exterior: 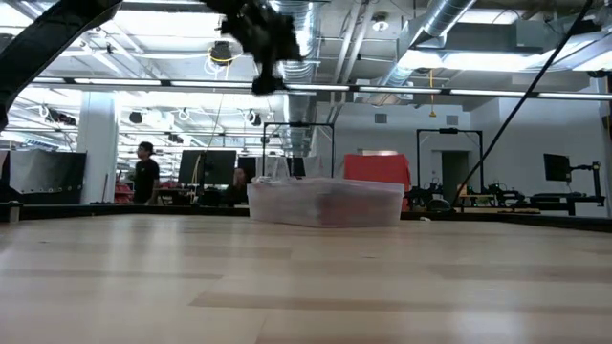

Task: Sort popcorn bags into baskets
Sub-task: Return to Home Position

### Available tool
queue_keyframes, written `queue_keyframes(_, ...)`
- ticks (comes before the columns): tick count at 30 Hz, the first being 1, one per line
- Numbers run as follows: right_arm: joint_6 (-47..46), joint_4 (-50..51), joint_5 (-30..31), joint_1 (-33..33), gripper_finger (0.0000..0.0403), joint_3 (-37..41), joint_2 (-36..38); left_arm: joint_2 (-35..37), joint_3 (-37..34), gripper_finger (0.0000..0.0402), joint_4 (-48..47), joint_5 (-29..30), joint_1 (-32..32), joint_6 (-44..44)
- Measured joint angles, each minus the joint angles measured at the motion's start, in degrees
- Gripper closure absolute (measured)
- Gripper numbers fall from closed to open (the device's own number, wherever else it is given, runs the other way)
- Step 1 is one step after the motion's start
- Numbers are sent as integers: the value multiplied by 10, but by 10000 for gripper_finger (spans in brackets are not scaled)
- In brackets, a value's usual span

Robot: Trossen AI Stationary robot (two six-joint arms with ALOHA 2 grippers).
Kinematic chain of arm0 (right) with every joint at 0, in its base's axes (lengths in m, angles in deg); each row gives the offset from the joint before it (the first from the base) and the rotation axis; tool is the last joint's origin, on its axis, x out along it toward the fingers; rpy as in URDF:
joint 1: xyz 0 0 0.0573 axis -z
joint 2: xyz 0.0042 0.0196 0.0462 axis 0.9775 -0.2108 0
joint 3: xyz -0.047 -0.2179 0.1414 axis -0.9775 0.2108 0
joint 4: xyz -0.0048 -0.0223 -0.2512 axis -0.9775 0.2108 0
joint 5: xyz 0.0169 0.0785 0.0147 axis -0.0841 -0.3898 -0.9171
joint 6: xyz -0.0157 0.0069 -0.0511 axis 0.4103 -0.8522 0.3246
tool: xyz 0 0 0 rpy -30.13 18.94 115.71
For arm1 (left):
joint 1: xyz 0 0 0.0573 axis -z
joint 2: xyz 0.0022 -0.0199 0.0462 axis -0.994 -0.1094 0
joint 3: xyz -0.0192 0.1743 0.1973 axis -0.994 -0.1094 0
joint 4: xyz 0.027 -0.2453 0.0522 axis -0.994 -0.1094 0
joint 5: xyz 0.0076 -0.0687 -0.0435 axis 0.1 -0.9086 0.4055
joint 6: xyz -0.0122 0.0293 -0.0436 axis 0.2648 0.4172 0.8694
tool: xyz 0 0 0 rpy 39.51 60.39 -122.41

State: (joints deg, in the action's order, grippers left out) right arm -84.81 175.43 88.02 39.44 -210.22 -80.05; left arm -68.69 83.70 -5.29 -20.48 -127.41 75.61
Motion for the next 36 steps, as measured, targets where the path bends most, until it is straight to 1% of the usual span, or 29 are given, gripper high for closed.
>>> queue_keyframes(2, 41, 0, 40, 14, 369, 0, 46, 3, 49, 102, -44, -54, 6, -29)
queue_keyframes(4, 69, 0, 87, 26, 373, 0, 100, 51, 14, 102, -24, -118, 10, -59)
queue_keyframes(5, 81, 0, 106, 31, 375, 0, 126, 78, -3, 102, -23, -137, 13, -87)
queue_keyframes(6, 92, 0, 121, 35, 377, -1, 153, 105, -17, 102, -28, -143, 19, -118)
queue_keyframes(8, 115, -1, 132, 45, 381, 14, 208, 155, -34, 102, -39, -136, 25, -184)
queue_keyframes(10, 115, -1, 132, 50, 384, 66, 272, 199, -58, 102, -42, -115, 32, -226)
queue_keyframes(12, 75, -2, 140, 52, 385, 156, 347, 236, -85, 102, -39, -108, 38, -249)
queue_keyframes(15, -48, -15, 169, 52, 385, 342, 471, 289, -129, 102, -44, -120, 46, -266)
queue_keyframes(17, -120, -66, 180, 50, 385, 478, 553, 327, -171, 102, -44, -138, 52, -267)
queue_keyframes(18, -140, -111, 180, 49, 385, 544, 592, 345, -199, 102, -31, -162, 58, -274)
queue_keyframes(19, -146, -168, 179, 46, 386, 607, 628, 363, -232, 102, -6, -205, 65, -288)
queue_keyframes(20, -142, -229, 179, 41, 387, 667, 661, 379, -269, 102, 24, -263, 72, -307)
queue_keyframes(21, -124, -299, 179, 36, 388, 723, 693, 396, -308, 102, 54, -335, 80, -325)
queue_keyframes(23, -58, -461, 174, 25, 388, 826, 752, 428, -381, 102, 103, -475, 89, -350)
queue_keyframes(24, -17, -539, 160, 21, 388, 874, 782, 443, -415, 102, 111, -512, 92, -360)
queue_keyframes(25, 29, -628, 136, 21, 389, 915, 810, 456, -446, 102, 105, -516, 94, -368)
queue_keyframes(26, 77, -719, 97, 23, 389, 952, 837, 469, -477, 102, 90, -512, 97, -373)
queue_keyframes(28, 166, -885, -10, 37, 389, 1018, 880, 488, -540, 102, 88, -510, 102, -386)
queue_keyframes(30, 237, -1008, -112, 57, 389, 1061, 914, 501, -584, 102, 86, -513, 116, -408)
queue_keyframes(31, 270, -1047, -145, 71, 389, 1073, 932, 509, -604, 102, 85, -513, 122, -416)
queue_keyframes(32, 295, -1063, -155, 82, 389, 1077, 952, 514, -618, 102, 86, -513, 126, -431)
queue_keyframes(34, 334, -1062, -149, 106, 389, 1073, 996, 518, -632, 102, 88, -515, 142, -469)
queue_keyframes(36, 368, -1027, -143, 127, 389, 1067, 1042, 518, -639, 102, 93, -506, 158, -494)
